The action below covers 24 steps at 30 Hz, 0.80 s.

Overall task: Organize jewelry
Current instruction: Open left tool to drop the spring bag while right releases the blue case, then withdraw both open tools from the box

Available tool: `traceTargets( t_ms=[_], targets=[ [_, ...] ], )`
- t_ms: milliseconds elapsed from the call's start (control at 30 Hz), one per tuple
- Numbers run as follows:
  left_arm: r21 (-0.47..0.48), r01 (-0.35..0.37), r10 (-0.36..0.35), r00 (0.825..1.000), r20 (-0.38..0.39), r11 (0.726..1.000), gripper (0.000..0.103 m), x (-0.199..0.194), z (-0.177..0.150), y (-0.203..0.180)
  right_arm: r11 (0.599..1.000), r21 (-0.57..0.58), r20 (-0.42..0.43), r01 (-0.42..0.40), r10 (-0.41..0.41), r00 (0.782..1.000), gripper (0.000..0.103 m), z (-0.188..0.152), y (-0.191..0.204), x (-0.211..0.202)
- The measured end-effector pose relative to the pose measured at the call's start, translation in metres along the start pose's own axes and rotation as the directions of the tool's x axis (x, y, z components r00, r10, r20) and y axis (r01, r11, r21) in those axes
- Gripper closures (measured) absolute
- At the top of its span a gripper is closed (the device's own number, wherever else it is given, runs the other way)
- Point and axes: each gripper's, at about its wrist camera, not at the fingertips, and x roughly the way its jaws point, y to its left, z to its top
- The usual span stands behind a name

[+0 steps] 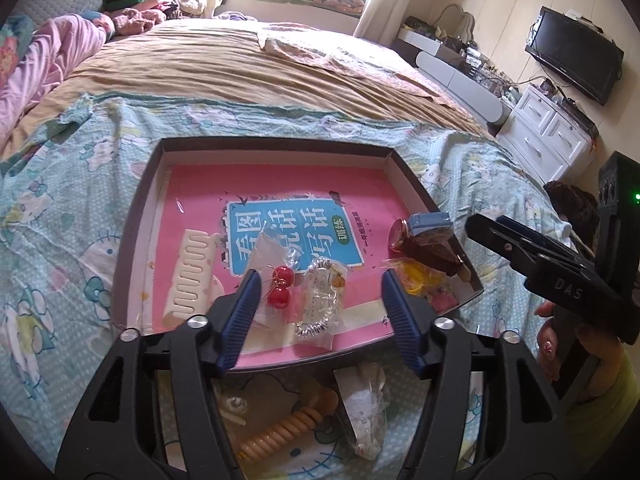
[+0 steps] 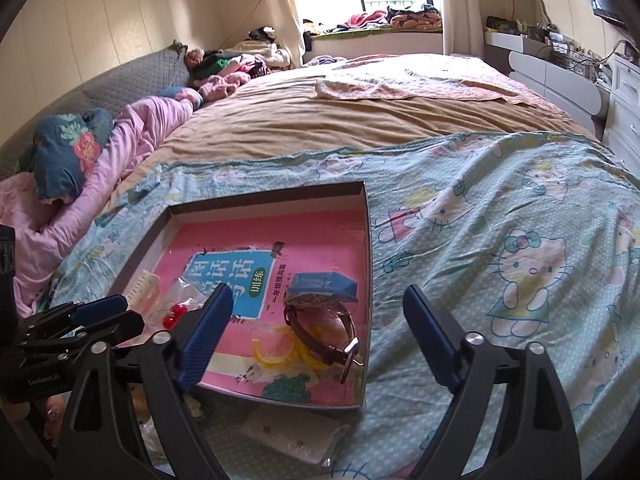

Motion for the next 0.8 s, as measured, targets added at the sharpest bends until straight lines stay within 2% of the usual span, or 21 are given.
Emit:
traceTargets(
  t_ms=[67, 133, 200, 433, 800],
  targets=[
    [-0.004, -0.005, 0.005, 1.0, 0.012, 1.0, 0.045, -0.006, 0.001, 0.001, 1.0, 0.002, 0.006, -0.002, 0.002, 1.0, 0.015, 0.001, 0.0, -0.004],
    [-0.009, -0.014, 0.014, 1.0, 0.023, 1.0, 0.034, -0.011, 0.002, 0.002, 1.0, 0.002, 0.013, -0.006, 0.006, 1.0, 0.014, 0.002, 0.0, -0.01],
    [-0.015, -0.016, 0.017, 0.999, 0.04, 1.0, 0.032, -0.018, 0.003, 0.004, 1.0, 0.002, 0.022, -0.007, 0.007, 1.0, 0.013, 0.002, 0.001, -0.015],
    [-0.044, -0.034, 0.038, 0.996, 0.084, 0.998, 0.016, -0.039, 0.008, 0.014, 1.0, 0.001, 0.05, -0.021, 0.021, 0.999, 0.013, 0.003, 0.004, -0.034],
    [-0.069, -0.07, 0.08, 0.986, 0.149, 0.995, 0.012, -0.074, 0.01, 0.027, 0.998, -0.024, 0.077, -0.052, 0.054, 0.996, 0.013, 0.001, 0.016, -0.06]
  ],
)
